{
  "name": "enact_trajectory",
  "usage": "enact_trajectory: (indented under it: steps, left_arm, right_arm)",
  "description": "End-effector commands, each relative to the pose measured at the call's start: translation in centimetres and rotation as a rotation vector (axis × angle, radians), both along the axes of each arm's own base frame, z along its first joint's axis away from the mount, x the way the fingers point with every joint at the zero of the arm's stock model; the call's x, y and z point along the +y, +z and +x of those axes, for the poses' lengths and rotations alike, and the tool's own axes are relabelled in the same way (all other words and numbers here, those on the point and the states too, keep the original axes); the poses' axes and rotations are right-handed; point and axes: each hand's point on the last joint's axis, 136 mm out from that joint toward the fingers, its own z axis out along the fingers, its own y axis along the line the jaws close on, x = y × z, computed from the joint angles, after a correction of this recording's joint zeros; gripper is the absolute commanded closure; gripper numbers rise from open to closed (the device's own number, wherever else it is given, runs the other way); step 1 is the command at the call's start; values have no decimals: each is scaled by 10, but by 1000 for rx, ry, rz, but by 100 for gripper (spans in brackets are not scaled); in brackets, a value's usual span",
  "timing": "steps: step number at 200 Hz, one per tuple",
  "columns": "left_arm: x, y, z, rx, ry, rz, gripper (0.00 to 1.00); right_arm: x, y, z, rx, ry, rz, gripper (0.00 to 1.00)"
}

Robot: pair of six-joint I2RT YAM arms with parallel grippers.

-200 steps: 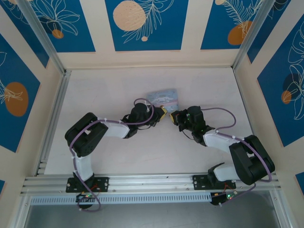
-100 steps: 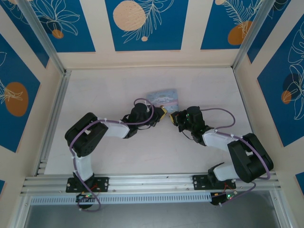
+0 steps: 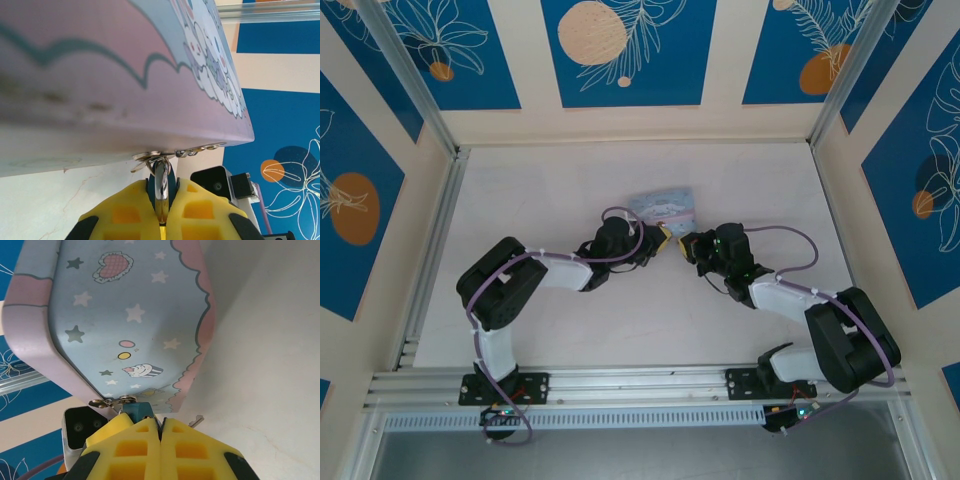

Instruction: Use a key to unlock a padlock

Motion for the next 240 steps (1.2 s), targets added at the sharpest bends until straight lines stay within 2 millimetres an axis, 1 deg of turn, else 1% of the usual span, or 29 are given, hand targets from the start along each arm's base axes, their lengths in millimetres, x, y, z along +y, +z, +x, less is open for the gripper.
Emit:
enact_trajectory:
  steps: [1, 46, 124, 209, 240]
  left_arm:
    - [-5, 40, 3, -66, 4, -73, 100]
    - [-5, 42, 2, -69, 2, -73, 100]
    - [-5, 41, 3, -67, 3, -72, 100]
    - [-6, 43, 3, -67, -1, -82, 100]
    - [-6, 41, 2, -65, -1, -79, 100]
  right_arm:
    - [1, 5, 6, -21, 0, -7, 100]
    - [4, 6, 9, -20, 6, -4, 100]
    - [7, 17, 13, -47, 13, 3, 100]
    - [14, 8, 17, -31, 24, 10, 100]
    - [13, 10, 18, -47, 18, 18, 100]
